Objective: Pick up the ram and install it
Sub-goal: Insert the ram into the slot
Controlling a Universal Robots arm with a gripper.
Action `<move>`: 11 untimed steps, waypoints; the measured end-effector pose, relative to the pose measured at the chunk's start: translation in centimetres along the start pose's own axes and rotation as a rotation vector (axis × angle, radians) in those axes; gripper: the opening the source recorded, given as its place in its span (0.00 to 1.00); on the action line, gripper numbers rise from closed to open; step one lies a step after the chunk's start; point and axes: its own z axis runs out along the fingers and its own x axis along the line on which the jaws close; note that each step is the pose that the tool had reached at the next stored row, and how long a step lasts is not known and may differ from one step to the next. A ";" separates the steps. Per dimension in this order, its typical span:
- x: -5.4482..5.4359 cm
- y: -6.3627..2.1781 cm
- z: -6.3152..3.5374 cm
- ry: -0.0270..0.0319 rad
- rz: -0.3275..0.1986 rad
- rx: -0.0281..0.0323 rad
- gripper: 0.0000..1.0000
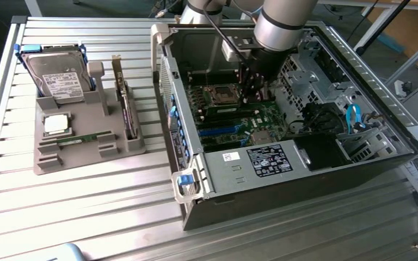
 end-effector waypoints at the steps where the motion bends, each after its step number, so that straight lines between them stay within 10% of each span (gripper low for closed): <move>1: 0.0 0.00 0.05 0.0000 0.000 0.0000 0.12; 11: 0.0 0.00 0.47 0.0000 0.000 0.0000 0.12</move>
